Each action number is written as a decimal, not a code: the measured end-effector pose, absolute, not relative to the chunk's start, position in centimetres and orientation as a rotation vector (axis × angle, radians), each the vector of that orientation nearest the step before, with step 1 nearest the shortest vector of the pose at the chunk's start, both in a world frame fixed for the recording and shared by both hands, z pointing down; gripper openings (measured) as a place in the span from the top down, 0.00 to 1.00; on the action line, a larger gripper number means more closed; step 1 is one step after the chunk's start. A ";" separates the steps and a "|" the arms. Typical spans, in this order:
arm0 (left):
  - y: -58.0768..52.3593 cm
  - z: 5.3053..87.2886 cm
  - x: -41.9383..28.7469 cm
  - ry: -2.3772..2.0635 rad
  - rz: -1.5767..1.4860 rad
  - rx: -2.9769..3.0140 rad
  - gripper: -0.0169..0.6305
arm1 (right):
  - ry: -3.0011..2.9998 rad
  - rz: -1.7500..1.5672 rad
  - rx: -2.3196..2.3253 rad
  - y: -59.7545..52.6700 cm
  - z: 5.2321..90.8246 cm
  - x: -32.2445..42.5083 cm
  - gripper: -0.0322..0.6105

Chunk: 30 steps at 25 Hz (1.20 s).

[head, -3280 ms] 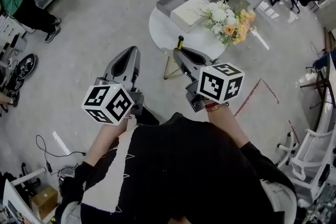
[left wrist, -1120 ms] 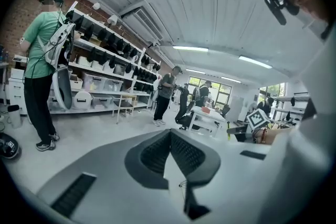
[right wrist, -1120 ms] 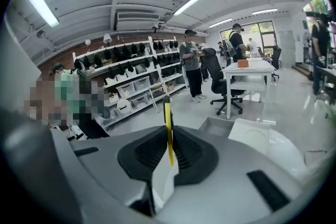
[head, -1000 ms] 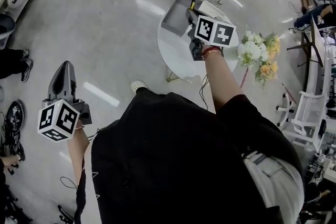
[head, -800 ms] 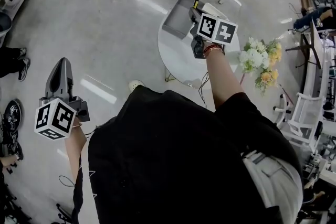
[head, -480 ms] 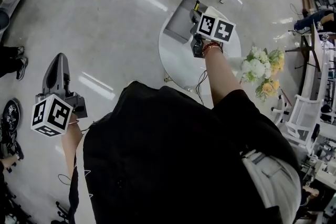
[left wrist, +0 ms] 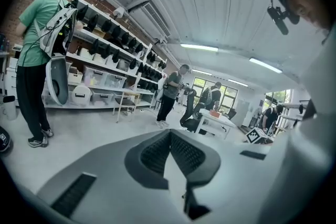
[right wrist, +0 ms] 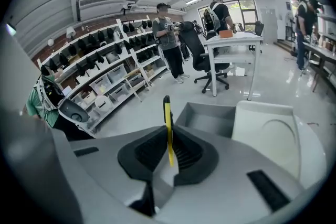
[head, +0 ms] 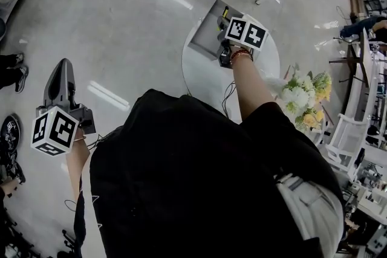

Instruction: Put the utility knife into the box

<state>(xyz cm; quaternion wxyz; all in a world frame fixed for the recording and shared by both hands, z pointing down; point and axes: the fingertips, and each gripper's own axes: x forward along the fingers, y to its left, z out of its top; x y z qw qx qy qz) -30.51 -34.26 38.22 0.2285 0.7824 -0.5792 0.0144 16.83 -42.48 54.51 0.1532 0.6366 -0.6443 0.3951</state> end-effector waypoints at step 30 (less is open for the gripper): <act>-35.4 38.8 -32.0 -1.643 0.149 2.078 0.96 | -1.436 1.630 1.804 -41.1 64.1 15.7 0.89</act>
